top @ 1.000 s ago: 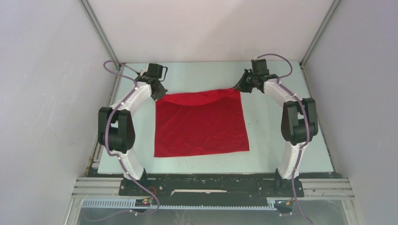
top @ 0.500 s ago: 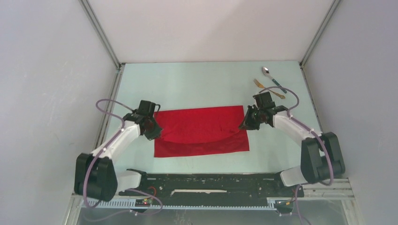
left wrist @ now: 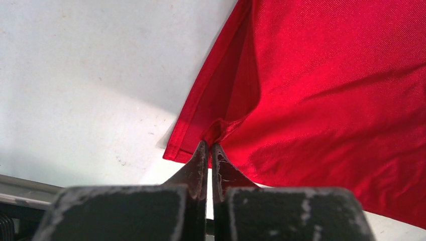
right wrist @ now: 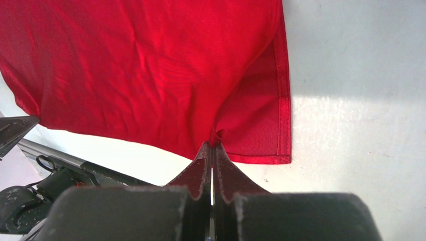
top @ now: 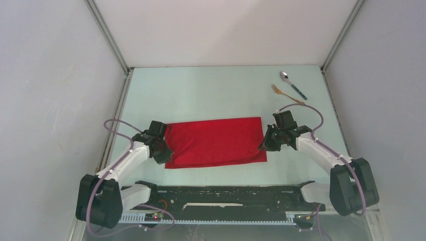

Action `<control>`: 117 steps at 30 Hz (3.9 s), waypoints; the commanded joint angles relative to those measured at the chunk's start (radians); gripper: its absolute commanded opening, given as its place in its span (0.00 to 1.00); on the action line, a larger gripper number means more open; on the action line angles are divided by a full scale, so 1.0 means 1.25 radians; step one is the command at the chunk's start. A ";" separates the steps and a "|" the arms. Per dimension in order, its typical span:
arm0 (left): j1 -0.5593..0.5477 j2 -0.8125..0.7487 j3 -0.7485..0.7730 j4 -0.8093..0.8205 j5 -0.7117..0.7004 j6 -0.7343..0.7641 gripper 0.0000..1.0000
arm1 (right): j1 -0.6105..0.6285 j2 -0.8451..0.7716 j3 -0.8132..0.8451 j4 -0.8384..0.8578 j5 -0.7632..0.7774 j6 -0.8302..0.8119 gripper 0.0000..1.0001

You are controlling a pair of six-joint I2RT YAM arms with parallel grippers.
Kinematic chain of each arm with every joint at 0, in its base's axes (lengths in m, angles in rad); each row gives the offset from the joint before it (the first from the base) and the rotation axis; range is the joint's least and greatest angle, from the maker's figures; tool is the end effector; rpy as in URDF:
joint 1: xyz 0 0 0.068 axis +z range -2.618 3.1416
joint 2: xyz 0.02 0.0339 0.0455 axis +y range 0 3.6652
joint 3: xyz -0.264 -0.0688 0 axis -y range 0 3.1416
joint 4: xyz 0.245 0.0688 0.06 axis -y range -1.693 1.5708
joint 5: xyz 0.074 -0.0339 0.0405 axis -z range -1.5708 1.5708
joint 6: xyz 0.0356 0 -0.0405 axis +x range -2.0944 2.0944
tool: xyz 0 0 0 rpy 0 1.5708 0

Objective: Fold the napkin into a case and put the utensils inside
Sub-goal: Fold and flatten the napkin at the center of the board, then pick up the rectangle-folded napkin from the center of the board.

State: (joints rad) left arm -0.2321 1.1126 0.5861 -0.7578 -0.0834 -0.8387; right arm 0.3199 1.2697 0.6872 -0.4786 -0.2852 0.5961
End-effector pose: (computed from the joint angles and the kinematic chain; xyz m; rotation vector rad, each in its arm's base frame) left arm 0.1721 -0.0376 0.1740 -0.8679 2.7158 -0.1075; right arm 0.2172 0.0825 0.1865 0.2749 2.7202 0.6665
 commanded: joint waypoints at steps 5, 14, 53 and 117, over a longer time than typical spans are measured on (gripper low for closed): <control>-0.005 -0.008 -0.012 0.001 -0.030 -0.015 0.00 | 0.005 -0.029 -0.031 0.008 0.021 0.019 0.00; -0.006 0.018 -0.011 0.007 -0.044 -0.022 0.00 | 0.024 -0.035 -0.066 0.018 0.024 0.052 0.00; -0.025 -0.025 -0.037 -0.045 -0.062 -0.076 0.00 | 0.026 0.020 -0.096 0.070 0.040 0.060 0.00; -0.027 -0.066 -0.107 0.124 0.069 -0.073 0.90 | -0.056 0.067 -0.034 0.087 -0.219 -0.071 0.81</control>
State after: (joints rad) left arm -0.2619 1.0225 0.4862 -0.6445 0.0036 -0.9249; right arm 0.2546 1.3823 0.6582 -0.4061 -0.4774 0.5106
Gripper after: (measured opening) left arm 0.898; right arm 0.814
